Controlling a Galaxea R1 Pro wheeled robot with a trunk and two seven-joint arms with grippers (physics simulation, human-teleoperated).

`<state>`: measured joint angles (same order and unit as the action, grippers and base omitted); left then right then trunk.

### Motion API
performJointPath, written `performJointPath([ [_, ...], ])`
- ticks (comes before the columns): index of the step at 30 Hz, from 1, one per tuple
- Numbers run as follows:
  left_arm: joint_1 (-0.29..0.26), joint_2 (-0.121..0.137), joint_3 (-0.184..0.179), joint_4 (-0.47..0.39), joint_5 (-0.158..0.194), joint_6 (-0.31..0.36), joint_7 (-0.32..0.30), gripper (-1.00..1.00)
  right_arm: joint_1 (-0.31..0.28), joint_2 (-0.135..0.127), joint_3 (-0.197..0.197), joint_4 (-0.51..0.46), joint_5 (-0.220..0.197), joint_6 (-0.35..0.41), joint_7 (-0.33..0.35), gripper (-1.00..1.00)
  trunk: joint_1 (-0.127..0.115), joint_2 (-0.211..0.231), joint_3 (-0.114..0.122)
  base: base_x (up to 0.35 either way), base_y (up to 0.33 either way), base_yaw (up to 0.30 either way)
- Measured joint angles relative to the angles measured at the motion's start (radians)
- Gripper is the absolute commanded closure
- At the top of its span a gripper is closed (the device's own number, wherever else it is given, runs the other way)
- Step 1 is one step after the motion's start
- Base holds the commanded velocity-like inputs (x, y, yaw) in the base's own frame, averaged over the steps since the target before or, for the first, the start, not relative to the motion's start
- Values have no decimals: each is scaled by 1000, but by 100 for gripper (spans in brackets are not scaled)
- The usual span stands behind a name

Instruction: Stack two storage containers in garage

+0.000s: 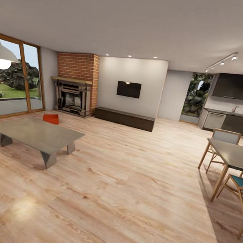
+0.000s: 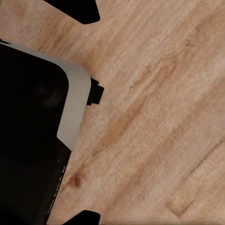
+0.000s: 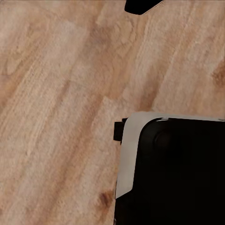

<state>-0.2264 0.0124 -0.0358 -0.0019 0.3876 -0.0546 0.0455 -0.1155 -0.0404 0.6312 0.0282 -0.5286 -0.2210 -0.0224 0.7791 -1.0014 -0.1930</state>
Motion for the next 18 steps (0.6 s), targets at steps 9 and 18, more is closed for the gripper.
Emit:
performJointPath([
  [9, 0, 0, 0, 0, 0, 1, 0, -100, 0, 0, 0, 0, 0, 0, 0, -100, 0, 0, 0, 327, 0, 0],
  [18, 0, 1, 0, 0, 0, 0, 0, -100, 0, 0, 0, 0, 0, 0, 0, -100, 0, 0, 0, 326, 0, 0],
])
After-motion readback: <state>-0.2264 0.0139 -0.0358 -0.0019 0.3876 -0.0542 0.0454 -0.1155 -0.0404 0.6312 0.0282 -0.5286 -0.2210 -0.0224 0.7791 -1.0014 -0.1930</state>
